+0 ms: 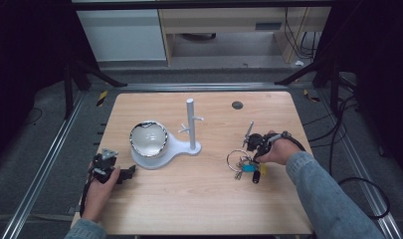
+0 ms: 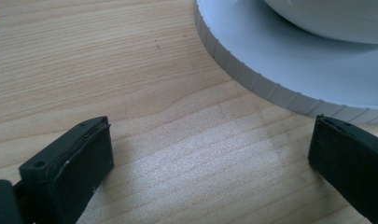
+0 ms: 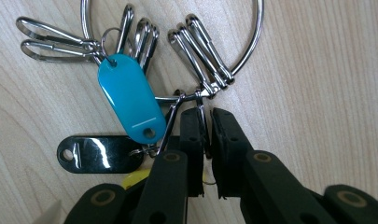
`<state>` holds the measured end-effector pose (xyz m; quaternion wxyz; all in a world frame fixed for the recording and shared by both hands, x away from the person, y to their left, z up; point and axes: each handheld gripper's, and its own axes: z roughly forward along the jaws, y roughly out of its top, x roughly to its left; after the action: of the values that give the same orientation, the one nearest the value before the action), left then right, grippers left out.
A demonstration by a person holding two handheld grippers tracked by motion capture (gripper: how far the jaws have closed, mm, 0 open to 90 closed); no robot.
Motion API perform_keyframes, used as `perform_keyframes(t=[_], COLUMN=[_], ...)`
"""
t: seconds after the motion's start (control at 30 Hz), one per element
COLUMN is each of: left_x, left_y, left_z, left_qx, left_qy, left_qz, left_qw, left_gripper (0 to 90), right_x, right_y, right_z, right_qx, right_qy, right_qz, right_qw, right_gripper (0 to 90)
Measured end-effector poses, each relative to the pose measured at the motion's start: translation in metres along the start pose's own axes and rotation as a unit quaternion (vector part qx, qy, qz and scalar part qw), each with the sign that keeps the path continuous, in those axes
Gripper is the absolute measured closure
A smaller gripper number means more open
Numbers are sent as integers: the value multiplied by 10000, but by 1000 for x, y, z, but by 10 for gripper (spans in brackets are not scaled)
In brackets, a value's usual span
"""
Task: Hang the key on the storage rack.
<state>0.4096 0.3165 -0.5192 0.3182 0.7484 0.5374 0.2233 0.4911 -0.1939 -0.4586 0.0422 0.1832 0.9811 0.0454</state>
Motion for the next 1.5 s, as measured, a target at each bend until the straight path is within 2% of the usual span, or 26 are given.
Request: perform_keyframes(t=[0.33,0.7,1.03,1.1,1.3,1.5], left_x=[0,0,0,0,0,0], left_y=[0,0,0,0,0,0], left_z=[0,0,0,0,0,0], left_qx=[-3,-5,-4,-4,-8,-9], left_qy=[0,0,1,0,2,3], left_qz=[5,7,7,6,8,9], left_qw=[10000,10000,10000,10000,10000,10000], left_gripper=[0,0,0,0,0,0], right_x=[-3,-5,-4,-2,2,9], right_y=[6,4,3,2,2,8], right_z=[4,3,0,-7,-23,-51], right_qx=[101,159,96,28,-23,-174], right_qy=[122,212,253,302,253,172], right_qz=[-22,22,119,142,94,-33], right_qw=[9999,9996,9996,9994,9996,9997], right_gripper=[852,880,886,886,886,887])
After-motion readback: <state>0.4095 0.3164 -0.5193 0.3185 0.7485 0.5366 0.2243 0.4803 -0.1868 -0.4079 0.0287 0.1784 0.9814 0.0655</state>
